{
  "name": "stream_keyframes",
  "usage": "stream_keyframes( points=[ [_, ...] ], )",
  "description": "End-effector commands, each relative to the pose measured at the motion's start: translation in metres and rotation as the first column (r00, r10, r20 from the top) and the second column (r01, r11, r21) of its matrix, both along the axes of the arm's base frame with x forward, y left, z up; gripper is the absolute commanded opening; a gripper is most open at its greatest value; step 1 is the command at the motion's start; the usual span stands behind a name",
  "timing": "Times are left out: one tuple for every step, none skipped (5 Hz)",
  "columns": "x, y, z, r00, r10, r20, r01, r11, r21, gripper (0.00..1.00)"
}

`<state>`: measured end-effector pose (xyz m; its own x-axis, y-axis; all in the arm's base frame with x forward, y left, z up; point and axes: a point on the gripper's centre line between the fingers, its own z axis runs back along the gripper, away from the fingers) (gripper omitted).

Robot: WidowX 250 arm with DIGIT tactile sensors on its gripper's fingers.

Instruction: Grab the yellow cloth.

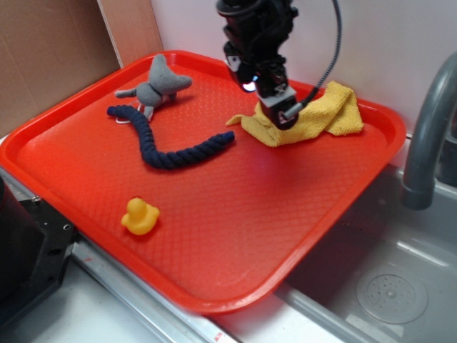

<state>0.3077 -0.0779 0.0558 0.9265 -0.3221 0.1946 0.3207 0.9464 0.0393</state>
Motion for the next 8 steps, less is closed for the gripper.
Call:
stream_keyframes(
  points=[
    [0.034, -0.010, -0.017, 1.000, -0.013, -0.008, 0.012, 1.000, -0.020, 1.00],
    [0.030, -0.006, -0.021, 0.999, 0.020, -0.044, -0.020, 1.000, -0.020, 0.00],
    [0.024, -0.001, -0.013, 0.996, -0.011, -0.086, 0.009, 1.000, -0.029, 0.00],
    [0.017, 0.003, -0.011, 0.990, -0.053, -0.130, 0.046, 0.997, -0.062, 0.00],
    [0.014, -0.002, -0.018, 0.979, -0.092, -0.180, 0.082, 0.995, -0.063, 0.00],
    [0.002, 0.006, 0.016, 0.982, -0.107, -0.153, 0.099, 0.993, -0.059, 0.00],
    [-0.026, 0.028, 0.065, 1.000, -0.027, -0.009, 0.027, 1.000, 0.008, 0.00],
    [-0.062, 0.052, 0.115, 0.992, 0.109, 0.070, -0.113, 0.992, 0.061, 0.00]
  ],
)
